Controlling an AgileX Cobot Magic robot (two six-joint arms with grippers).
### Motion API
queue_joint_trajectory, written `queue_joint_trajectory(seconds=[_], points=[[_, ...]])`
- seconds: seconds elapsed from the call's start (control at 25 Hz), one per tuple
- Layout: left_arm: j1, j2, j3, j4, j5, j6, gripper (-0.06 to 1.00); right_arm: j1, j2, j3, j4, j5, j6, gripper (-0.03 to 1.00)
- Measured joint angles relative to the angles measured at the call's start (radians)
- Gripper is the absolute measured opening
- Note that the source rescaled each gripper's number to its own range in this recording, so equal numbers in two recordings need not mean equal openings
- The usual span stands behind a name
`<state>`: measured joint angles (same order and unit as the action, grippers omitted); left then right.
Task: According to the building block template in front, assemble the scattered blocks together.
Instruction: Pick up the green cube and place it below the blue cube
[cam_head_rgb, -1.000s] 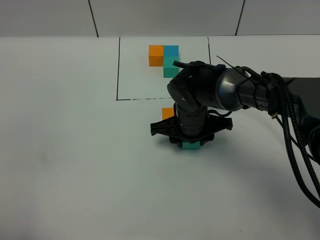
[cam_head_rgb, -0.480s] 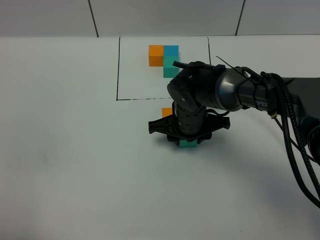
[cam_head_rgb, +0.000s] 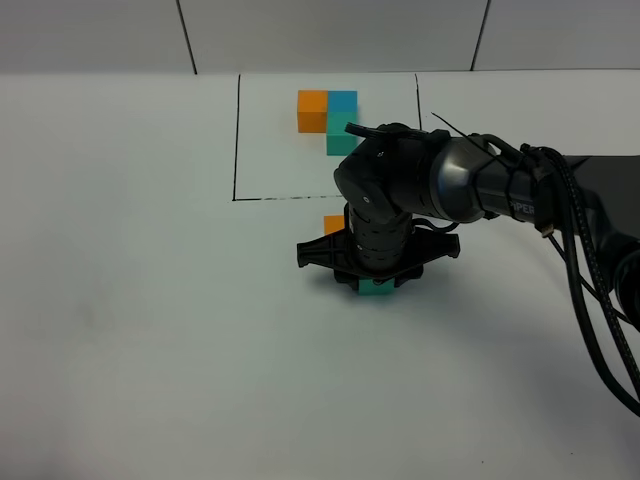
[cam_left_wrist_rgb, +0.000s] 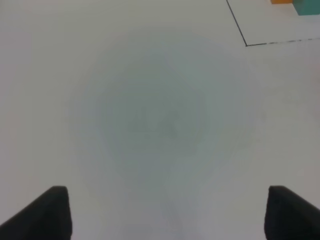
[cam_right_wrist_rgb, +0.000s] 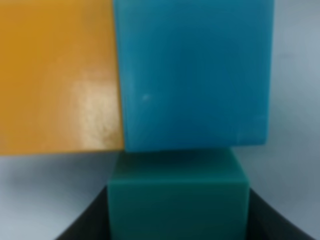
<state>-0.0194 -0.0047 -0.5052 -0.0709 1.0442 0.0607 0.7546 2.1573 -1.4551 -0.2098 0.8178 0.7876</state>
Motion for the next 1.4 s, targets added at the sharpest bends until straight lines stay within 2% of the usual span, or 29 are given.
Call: queue_joint_trajectory(seconds=[0.68,1.0,1.4], points=[[0.0,0.0,0.0,0.0,0.0,0.0,0.68,0.0,0.005,0.0,-0.035,-0.018,0.02,0.02],[0.0,0.0,0.0,0.0,0.0,0.0,0.68,-0.001,0.006,0.0,-0.042,-0.039,0.085,0.02],[0.0,0.0,0.0,0.0,0.0,0.0,0.68,-0.006,0.006,0.0,-0.041,-0.039,0.056,0.02]])
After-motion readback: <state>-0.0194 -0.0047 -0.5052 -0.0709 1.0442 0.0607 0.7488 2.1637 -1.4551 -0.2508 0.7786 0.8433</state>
